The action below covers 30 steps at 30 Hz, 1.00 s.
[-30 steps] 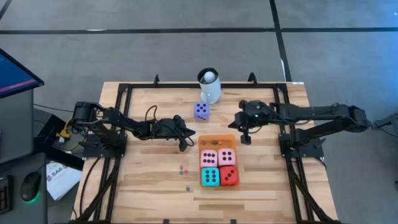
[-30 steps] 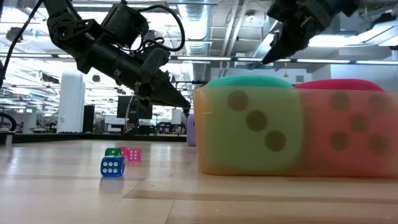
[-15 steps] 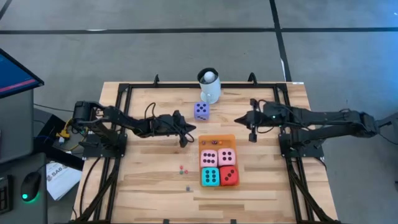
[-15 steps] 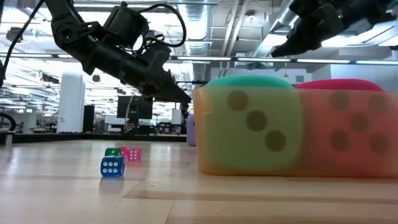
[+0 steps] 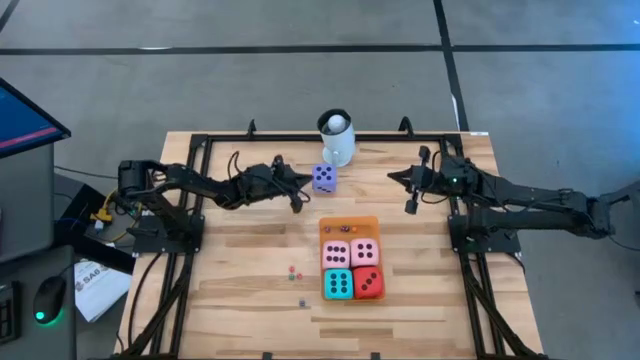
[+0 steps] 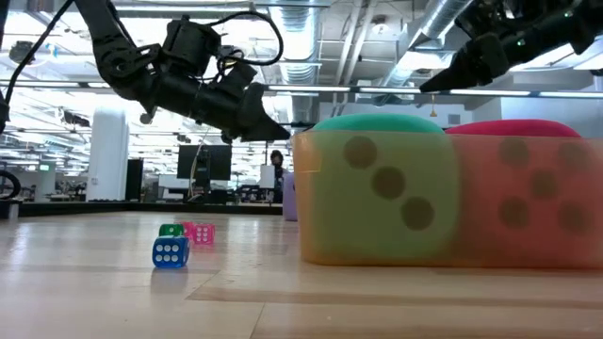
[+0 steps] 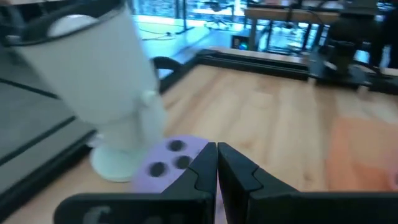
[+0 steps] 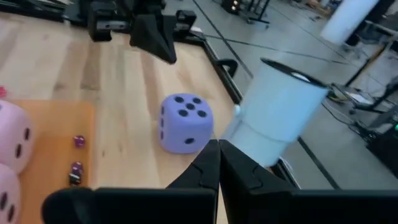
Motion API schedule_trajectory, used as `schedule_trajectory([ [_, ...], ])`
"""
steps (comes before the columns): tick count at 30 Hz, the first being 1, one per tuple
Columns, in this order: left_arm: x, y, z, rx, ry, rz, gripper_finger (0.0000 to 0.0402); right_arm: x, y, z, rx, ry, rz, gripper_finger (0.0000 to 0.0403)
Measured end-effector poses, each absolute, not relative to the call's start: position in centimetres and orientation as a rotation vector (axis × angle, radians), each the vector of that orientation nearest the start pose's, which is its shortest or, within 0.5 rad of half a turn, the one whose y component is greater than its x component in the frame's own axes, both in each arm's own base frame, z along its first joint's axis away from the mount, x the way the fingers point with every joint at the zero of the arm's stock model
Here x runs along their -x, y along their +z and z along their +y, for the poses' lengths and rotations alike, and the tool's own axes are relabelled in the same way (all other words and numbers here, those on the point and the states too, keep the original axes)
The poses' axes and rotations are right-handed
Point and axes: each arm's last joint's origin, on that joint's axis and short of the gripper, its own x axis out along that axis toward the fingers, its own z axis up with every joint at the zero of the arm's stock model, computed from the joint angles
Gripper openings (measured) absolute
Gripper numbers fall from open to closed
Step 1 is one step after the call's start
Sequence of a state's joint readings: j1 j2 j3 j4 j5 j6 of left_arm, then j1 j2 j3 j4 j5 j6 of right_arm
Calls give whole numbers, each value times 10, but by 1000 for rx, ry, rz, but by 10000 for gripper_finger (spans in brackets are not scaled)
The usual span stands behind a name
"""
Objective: Pick & Place Dice
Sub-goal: Put the left small pink dice into the orange bin
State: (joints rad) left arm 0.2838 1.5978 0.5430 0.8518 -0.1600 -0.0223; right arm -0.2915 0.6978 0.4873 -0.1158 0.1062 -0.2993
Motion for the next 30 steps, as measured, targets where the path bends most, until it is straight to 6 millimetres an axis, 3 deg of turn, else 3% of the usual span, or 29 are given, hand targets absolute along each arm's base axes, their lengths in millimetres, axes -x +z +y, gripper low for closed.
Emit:
schedule_trajectory([
  [8, -273, 168, 113, 17, 538, 170, 1, -148, 256, -63, 377, -426, 351, 0],
  [30, -275, 172, 110, 46, 527, 120, 1, -147, 262, -70, 378, -475, 301, 0],
])
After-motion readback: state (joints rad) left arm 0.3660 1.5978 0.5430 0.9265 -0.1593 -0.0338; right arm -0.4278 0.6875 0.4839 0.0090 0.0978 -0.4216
